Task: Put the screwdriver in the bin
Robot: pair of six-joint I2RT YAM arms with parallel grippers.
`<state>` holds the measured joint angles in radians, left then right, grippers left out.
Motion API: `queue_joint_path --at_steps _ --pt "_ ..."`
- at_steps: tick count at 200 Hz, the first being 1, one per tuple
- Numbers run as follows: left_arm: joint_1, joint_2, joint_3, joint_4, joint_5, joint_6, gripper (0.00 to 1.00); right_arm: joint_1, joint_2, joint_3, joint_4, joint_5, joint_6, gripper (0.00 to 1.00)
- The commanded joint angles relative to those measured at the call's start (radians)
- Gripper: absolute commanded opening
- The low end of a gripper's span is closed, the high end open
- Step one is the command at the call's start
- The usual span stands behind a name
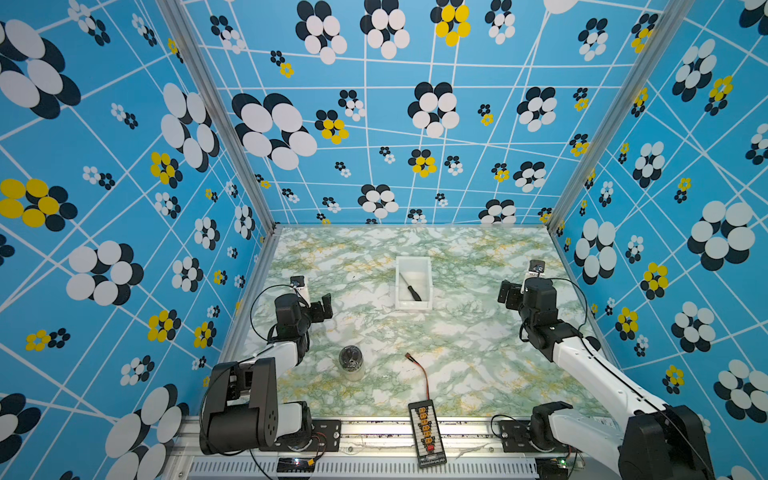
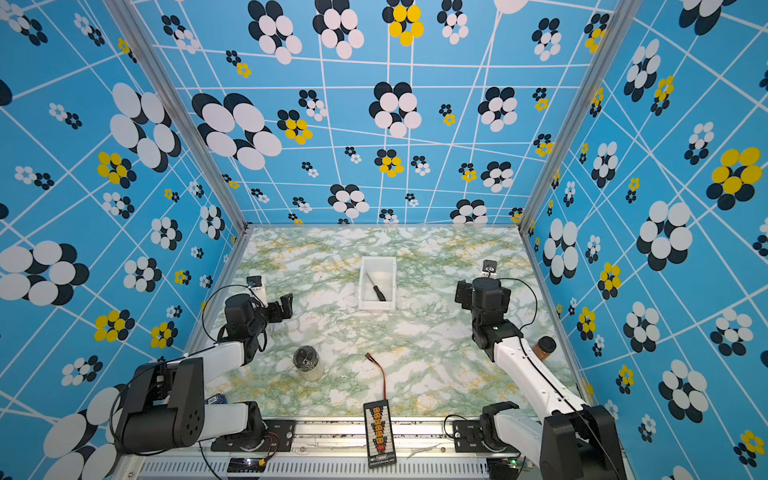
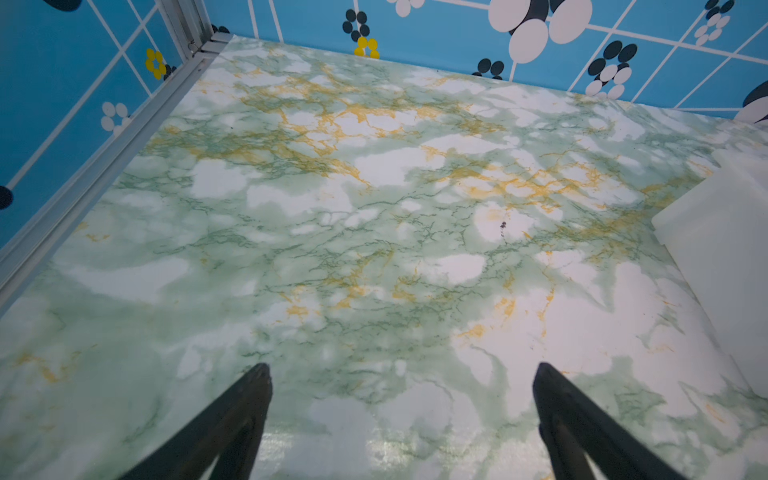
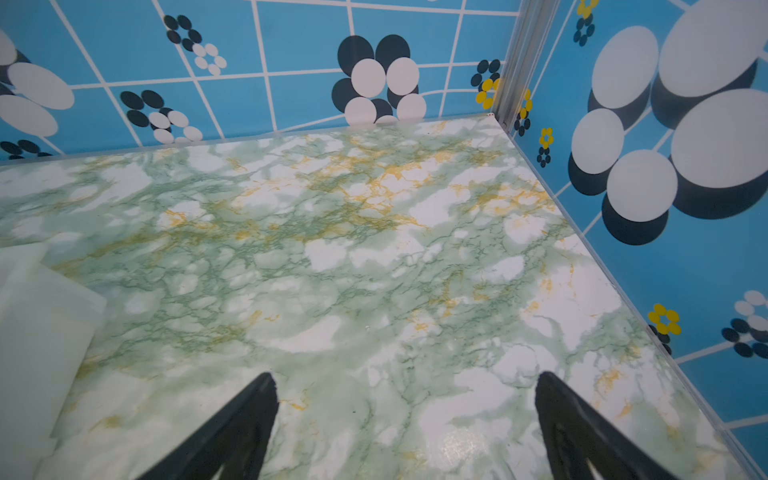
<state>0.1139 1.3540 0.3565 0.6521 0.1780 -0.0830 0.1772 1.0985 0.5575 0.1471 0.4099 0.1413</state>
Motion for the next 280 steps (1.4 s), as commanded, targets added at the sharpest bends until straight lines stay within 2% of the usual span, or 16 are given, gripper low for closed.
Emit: queue_joint_path --at_steps 1,27,48,97,101,122,155,179,188,219,239,256,280 --pt "0.000 0.028 -0.002 0.170 -0.001 -0.007 0.99 -0.024 -0.013 -0.065 0.145 0.002 -0.033 0.99" --pt "-0.001 0.109 -0.019 0.295 0.007 -0.023 0.99 -0.047 0.023 -0.097 0.214 -0.005 -0.031 0.99" --pt "-0.019 0.110 -0.021 0.292 0.014 0.003 0.99 -0.048 0.038 -0.123 0.262 -0.010 -0.035 0.99" --pt "-0.077 0.222 -0.135 0.609 -0.015 0.065 0.99 -0.053 0.052 -0.206 0.419 -0.055 -0.087 0.99" --pt "-0.087 0.221 -0.142 0.615 -0.025 0.074 0.99 -0.084 0.055 -0.211 0.425 -0.058 -0.088 0.99" --pt "-0.101 0.223 -0.148 0.629 -0.061 0.082 0.99 -0.095 0.078 -0.243 0.477 -0.069 -0.086 0.99" --pt "-0.067 0.205 -0.090 0.498 -0.075 0.033 0.99 -0.122 0.144 -0.257 0.549 -0.081 -0.091 0.99" --pt "-0.067 0.206 -0.086 0.489 -0.076 0.032 0.99 -0.136 0.168 -0.249 0.583 -0.133 -0.083 0.99" --pt "-0.067 0.205 -0.081 0.481 -0.076 0.032 0.99 -0.146 0.205 -0.229 0.592 -0.118 -0.078 0.99" --pt "-0.067 0.205 -0.076 0.471 -0.083 0.029 0.99 -0.193 0.340 -0.192 0.683 -0.209 -0.040 0.99" --pt "-0.067 0.205 -0.076 0.471 -0.082 0.029 0.99 -0.193 0.471 -0.236 0.916 -0.245 -0.056 0.99" --pt "-0.066 0.205 -0.064 0.450 -0.071 0.033 0.99 -0.193 0.421 -0.195 0.753 -0.252 -0.055 0.99" --pt "-0.066 0.204 -0.042 0.408 -0.050 0.042 0.99 -0.186 0.445 -0.185 0.775 -0.270 -0.074 0.99"
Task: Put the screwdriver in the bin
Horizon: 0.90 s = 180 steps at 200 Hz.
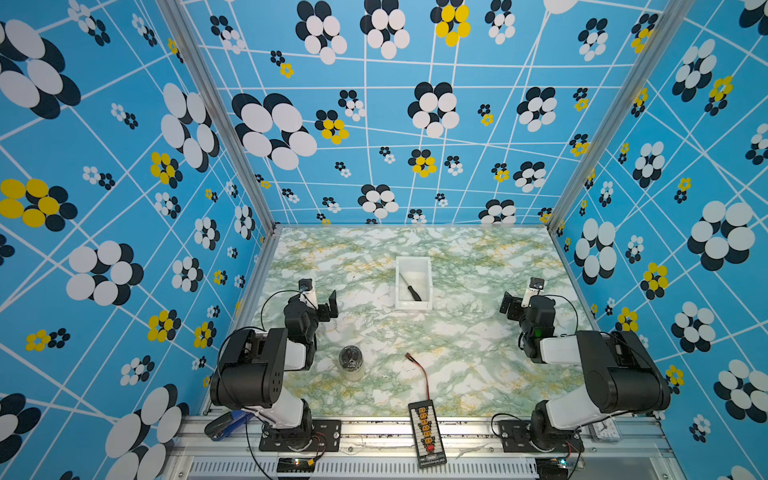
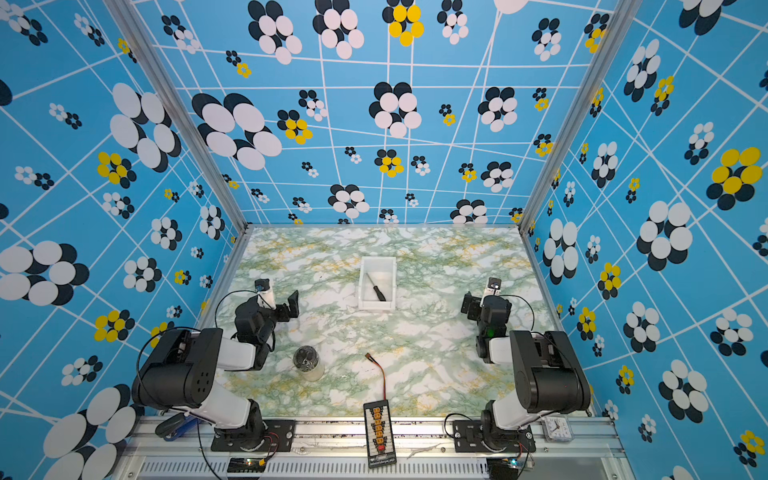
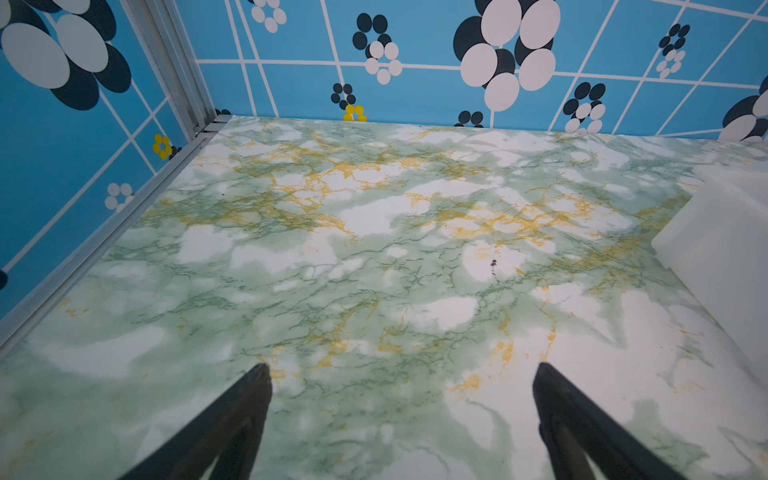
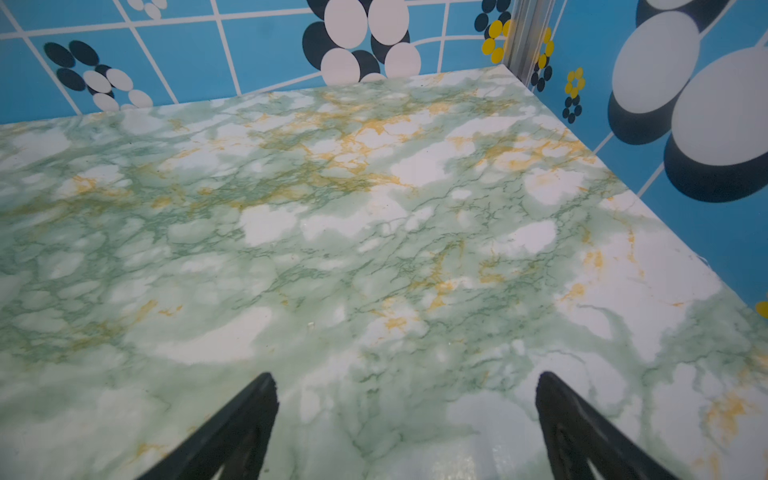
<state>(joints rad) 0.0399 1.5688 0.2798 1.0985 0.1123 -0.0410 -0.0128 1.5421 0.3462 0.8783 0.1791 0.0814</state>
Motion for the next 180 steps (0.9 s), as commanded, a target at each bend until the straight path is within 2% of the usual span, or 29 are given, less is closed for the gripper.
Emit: queue_joint_path --at_steps 1,60,76,98,146,180 --pt "0.007 -0.011 0.035 -0.039 0.015 0.000 0.99 0.004 0.001 0.027 0.042 -0.039 -0.015 0.99" --pt "0.008 -0.009 -0.022 0.069 -0.026 -0.016 0.99 0.002 -0.003 0.028 0.036 -0.040 -0.015 0.99" --pt "0.008 -0.008 -0.021 0.067 -0.028 -0.016 0.99 0.004 -0.002 0.030 0.031 -0.044 -0.018 0.99" --pt "0.008 -0.009 -0.017 0.058 -0.028 -0.016 0.99 0.003 0.000 0.044 0.006 -0.108 -0.044 0.99" --pt "0.007 0.000 -0.057 0.142 -0.065 -0.028 0.99 0.004 0.001 0.044 0.008 -0.108 -0.042 0.99" --pt "0.007 0.000 -0.057 0.142 -0.065 -0.028 0.99 0.003 0.001 0.044 0.008 -0.107 -0.043 0.99"
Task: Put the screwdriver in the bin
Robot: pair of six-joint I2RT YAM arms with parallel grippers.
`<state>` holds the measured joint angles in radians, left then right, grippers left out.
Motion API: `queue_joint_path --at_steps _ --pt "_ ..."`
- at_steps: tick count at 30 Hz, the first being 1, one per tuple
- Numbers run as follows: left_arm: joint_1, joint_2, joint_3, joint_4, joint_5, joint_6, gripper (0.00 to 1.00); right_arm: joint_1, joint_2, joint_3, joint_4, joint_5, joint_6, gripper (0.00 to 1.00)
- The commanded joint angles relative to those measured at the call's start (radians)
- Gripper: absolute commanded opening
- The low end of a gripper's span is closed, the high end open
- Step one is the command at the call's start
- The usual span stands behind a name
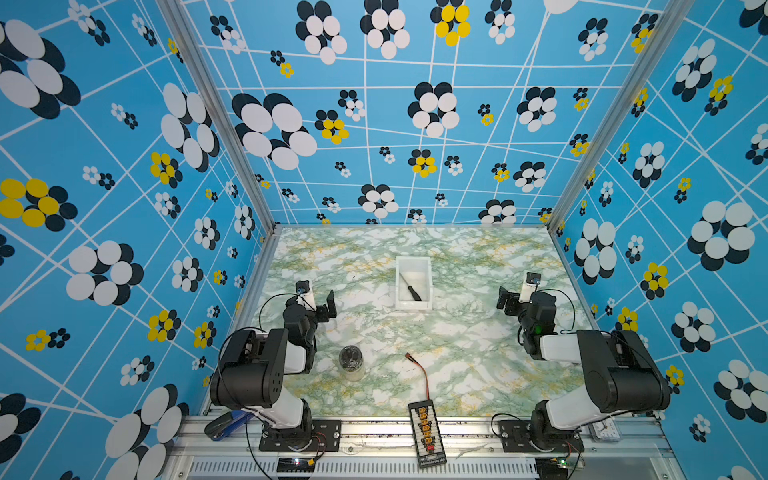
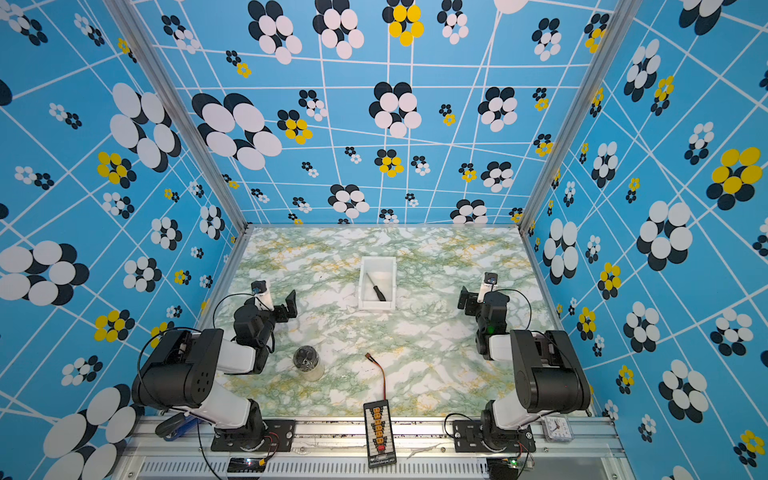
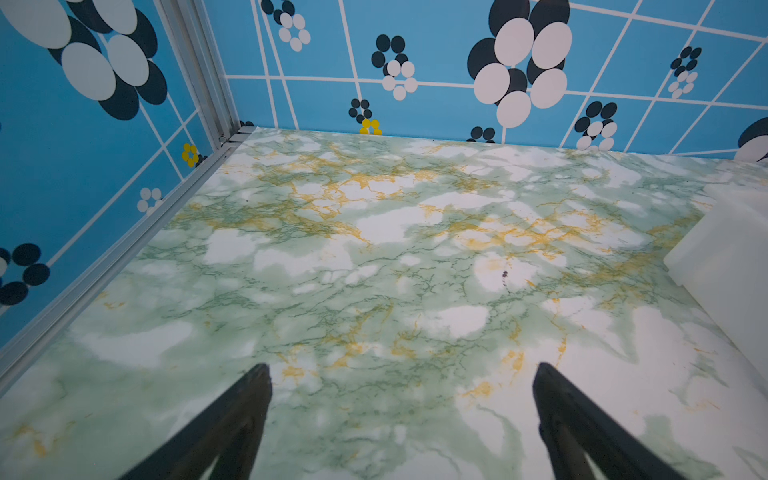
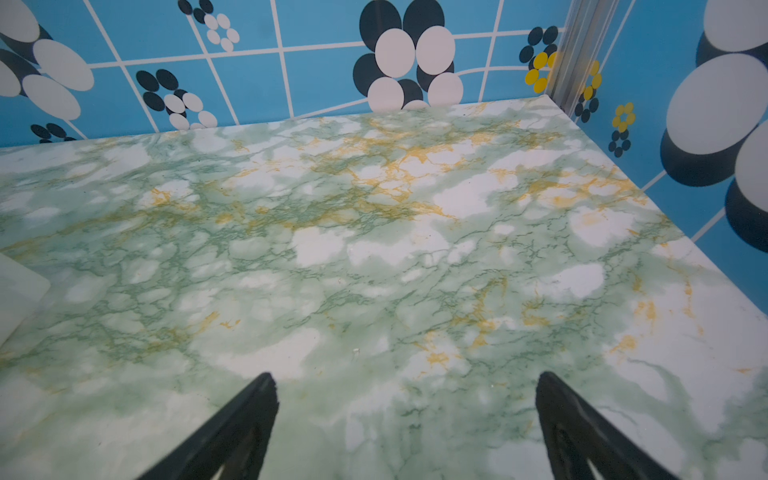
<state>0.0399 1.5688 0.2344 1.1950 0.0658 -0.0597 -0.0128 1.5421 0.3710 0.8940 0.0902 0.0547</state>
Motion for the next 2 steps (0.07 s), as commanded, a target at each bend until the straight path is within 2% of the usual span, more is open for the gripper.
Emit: queue_joint_path --at_steps 1,2 --pt "0.007 -0.001 -0.012 0.046 -0.019 -0.009 0.99 0.003 0.001 0.019 -0.007 -0.019 -0.016 0.99" --pt "0.008 -0.001 -0.013 0.046 -0.020 -0.009 0.99 0.003 0.001 0.019 -0.009 -0.019 -0.016 0.99"
